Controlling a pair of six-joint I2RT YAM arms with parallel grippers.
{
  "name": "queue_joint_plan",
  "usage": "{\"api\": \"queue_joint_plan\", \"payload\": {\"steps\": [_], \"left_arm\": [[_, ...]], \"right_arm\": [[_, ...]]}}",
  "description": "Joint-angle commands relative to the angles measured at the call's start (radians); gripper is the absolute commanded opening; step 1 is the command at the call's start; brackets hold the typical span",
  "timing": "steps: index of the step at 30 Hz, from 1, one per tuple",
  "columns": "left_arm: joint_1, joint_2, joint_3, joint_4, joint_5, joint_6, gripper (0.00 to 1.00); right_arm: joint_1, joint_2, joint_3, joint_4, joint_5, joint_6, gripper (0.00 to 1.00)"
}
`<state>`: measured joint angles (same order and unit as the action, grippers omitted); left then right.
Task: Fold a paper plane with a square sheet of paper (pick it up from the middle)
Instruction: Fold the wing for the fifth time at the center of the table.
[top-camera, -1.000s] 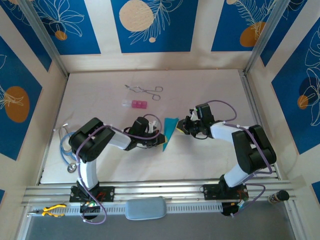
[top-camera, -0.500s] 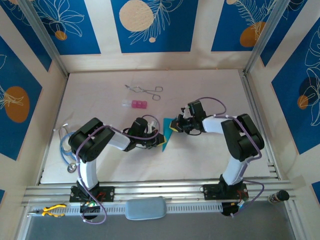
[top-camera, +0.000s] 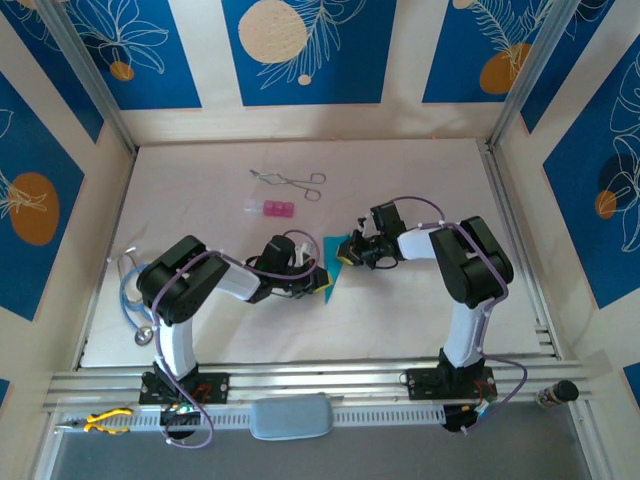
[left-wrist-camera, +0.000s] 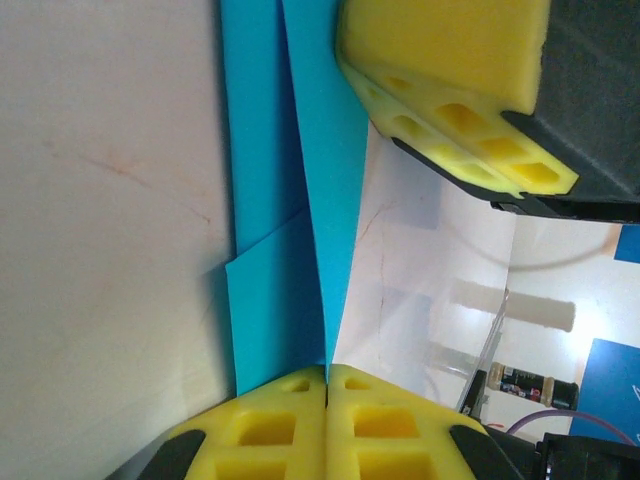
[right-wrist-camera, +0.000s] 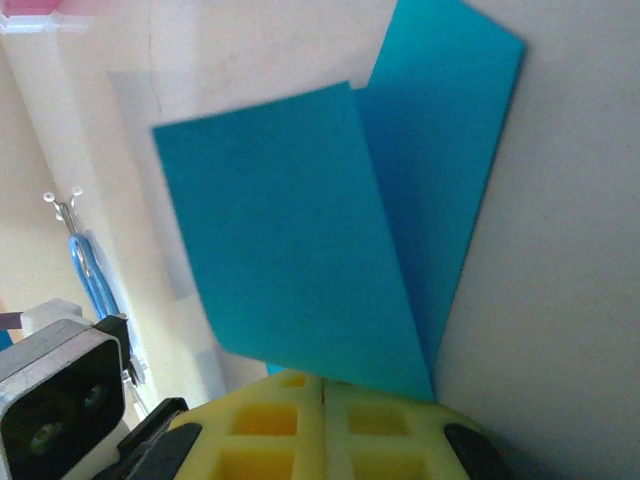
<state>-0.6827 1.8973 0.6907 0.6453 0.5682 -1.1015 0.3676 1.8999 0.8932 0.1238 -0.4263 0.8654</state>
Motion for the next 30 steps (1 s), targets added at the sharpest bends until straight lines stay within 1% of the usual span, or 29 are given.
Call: {"api": "queue_joint_plan", "payload": {"steps": [1, 2, 6, 7, 9, 12, 14, 16, 19, 21, 23, 26, 30], "left_arm": [[0.015, -0.02, -0.026, -0.083, -0.017, 0.012, 0.0], [0.015, -0.021, -0.025, -0.085, -0.012, 0.016, 0.0], [0.013, -0.034, -0.016, -0.089, 0.024, 0.036, 0.15], [0.014, -0.041, -0.011, -0.106, 0.033, 0.046, 0.17], [0.008, -0.056, 0.007, -0.17, 0.046, 0.086, 0.2], [-0.005, -0.082, 0.043, -0.294, 0.053, 0.16, 0.21], [-0.011, -0.094, 0.063, -0.372, 0.049, 0.201, 0.21], [-0.016, -0.099, 0.076, -0.413, 0.054, 0.231, 0.2], [-0.024, -0.088, 0.1, -0.439, 0.087, 0.252, 0.17], [-0.028, -0.086, 0.11, -0.457, 0.085, 0.265, 0.15], [-0.029, -0.083, 0.117, -0.474, 0.083, 0.272, 0.09], [-0.031, -0.084, 0.12, -0.481, 0.09, 0.276, 0.04], [-0.03, -0.084, 0.125, -0.502, 0.111, 0.293, 0.01]], "right_arm": [[0.007, 0.037, 0.018, -0.022, 0.018, 0.006, 0.05], [0.007, 0.04, 0.018, -0.023, 0.018, 0.006, 0.05], [0.011, 0.042, 0.021, -0.049, 0.032, 0.007, 0.05], [0.013, 0.042, 0.021, -0.056, 0.036, 0.007, 0.05], [0.014, 0.04, 0.023, -0.061, 0.038, 0.01, 0.05], [0.018, 0.037, 0.027, -0.075, 0.041, 0.008, 0.05], [0.019, 0.034, 0.032, -0.083, 0.043, 0.005, 0.05], [0.022, 0.034, 0.036, -0.09, 0.044, 0.002, 0.05], [0.024, 0.034, 0.038, -0.099, 0.047, 0.001, 0.05], [0.026, 0.034, 0.038, -0.103, 0.05, 0.0, 0.05], [0.027, 0.033, 0.039, -0.107, 0.053, -0.003, 0.05], [0.03, 0.034, 0.038, -0.112, 0.057, -0.006, 0.05], [0.031, 0.033, 0.038, -0.124, 0.067, -0.008, 0.05]]}}
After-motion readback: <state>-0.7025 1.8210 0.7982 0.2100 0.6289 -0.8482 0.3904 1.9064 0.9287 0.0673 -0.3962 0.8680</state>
